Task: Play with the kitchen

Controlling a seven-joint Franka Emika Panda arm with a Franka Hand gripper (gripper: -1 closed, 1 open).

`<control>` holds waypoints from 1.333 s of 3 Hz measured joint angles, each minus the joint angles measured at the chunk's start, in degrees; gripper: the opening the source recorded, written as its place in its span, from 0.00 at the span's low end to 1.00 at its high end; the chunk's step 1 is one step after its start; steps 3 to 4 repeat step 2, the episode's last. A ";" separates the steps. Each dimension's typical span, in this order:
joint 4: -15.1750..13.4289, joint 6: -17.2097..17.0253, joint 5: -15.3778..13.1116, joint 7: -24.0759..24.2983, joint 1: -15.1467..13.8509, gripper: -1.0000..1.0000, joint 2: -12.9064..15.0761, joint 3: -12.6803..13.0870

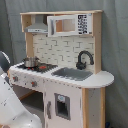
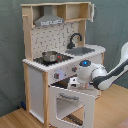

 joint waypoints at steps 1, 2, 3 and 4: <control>0.00 -0.03 0.00 0.21 0.01 1.00 0.02 -0.01; 0.00 -1.17 0.00 2.87 0.35 1.00 0.08 -0.02; 0.00 -1.17 0.00 2.87 0.35 1.00 0.08 -0.02; 0.00 -1.17 0.00 2.87 0.35 1.00 0.08 -0.02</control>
